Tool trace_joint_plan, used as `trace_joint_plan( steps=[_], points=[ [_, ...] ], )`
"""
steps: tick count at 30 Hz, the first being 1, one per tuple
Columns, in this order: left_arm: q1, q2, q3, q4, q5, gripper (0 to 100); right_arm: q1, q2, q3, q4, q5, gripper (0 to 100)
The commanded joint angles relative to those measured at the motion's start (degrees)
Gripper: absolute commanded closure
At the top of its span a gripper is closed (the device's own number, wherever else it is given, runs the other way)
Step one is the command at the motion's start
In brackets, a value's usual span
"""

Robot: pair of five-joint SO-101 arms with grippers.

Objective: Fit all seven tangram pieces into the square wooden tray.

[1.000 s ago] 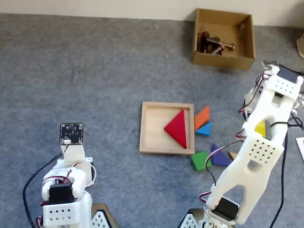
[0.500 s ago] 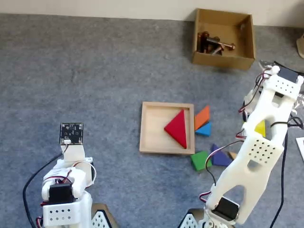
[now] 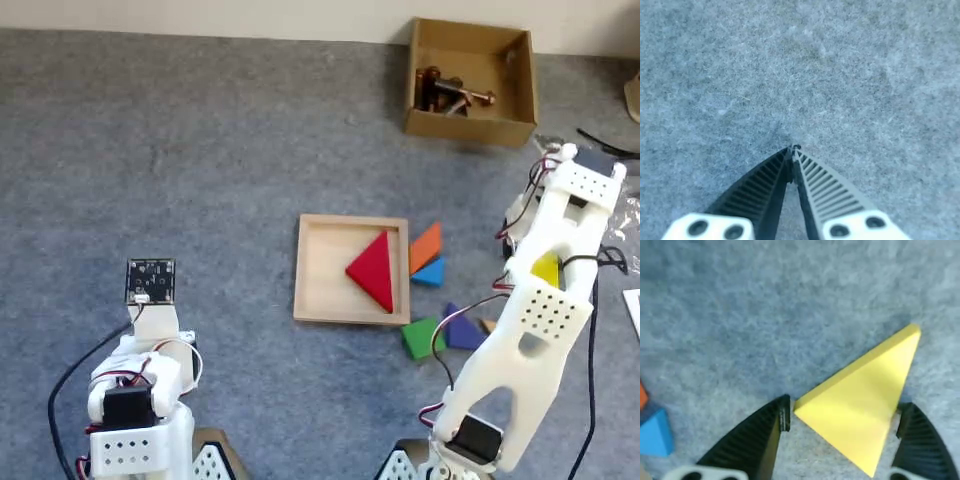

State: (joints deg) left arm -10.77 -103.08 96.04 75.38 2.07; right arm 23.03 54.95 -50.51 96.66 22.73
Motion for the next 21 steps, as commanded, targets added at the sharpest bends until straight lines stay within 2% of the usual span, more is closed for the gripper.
trace_joint_plan(
  steps=[1, 14, 21],
  points=[
    [-0.48, 0.4, 1.19, 0.44, 0.09, 100, -0.4, 0.31, -1.19, -1.45, -1.41, 67.1],
    [-0.48, 0.4, 1.19, 0.44, 0.09, 100, -0.4, 1.01, -1.27, -1.1, -1.85, 67.3],
    [-0.48, 0.4, 1.19, 0.44, 0.09, 100, -0.4, 1.45, -6.02, 0.92, -5.1, 67.4]
  ],
)
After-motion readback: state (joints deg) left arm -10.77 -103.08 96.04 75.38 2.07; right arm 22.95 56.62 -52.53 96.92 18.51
